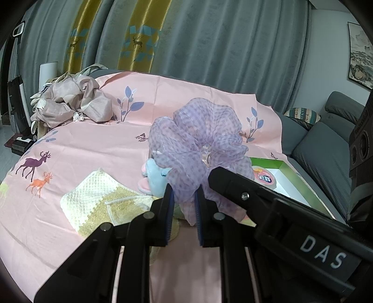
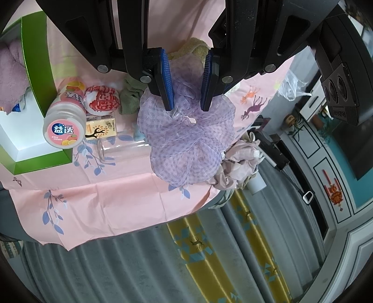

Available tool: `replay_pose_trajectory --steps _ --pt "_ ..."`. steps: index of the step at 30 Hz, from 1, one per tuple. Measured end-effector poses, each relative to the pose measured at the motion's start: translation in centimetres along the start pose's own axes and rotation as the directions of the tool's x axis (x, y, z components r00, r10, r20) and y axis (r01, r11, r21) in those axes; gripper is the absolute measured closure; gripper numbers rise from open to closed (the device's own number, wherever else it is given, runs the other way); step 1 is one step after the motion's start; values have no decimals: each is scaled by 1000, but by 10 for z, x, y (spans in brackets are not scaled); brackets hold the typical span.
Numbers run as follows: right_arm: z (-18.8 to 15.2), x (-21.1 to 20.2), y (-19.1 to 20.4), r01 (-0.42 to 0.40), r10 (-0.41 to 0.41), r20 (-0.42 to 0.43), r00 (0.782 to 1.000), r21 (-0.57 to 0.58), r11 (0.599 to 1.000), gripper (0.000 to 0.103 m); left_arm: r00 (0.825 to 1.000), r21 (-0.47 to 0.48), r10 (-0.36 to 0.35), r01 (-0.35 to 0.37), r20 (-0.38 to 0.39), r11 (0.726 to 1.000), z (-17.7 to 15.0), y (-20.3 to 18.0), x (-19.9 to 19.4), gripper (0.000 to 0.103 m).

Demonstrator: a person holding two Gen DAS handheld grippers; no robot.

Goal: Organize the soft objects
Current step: 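Lift the bath puff with the right gripper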

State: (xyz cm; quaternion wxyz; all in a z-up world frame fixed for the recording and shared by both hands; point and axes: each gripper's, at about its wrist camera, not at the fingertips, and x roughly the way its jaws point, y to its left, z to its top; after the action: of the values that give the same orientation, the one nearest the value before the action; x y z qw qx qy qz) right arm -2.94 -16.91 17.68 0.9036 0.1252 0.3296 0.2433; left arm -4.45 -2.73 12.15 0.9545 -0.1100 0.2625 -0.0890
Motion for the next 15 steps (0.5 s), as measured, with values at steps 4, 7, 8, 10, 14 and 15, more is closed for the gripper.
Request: replay_pose_trajectory --steps 4,7,8,10,14,15 --pt "1 -1 0 2 -2 2 1000 -2 1000 77 1000 2 -2 2 3 1000 0 0 -1 90" --pt "2 -1 0 3 -3 3 1000 0 1000 77 1000 2 -3 3 3 1000 0 0 -1 90" --pt "2 -2 0 3 -3 3 1000 0 1000 77 1000 1 -3 3 3 1000 0 -1 -1 90" --pt "2 -2 0 4 -4 4 1000 -2 1000 77 1000 2 -3 3 3 1000 -1 0 -1 90" --pt "2 -3 1 5 -5 5 1000 -2 1000 77 1000 2 -2 2 4 1000 -1 -1 -1 90" --pt "3 -3 1 4 -4 5 1000 -2 1000 77 1000 2 -3 3 4 1000 -1 -2 -1 90"
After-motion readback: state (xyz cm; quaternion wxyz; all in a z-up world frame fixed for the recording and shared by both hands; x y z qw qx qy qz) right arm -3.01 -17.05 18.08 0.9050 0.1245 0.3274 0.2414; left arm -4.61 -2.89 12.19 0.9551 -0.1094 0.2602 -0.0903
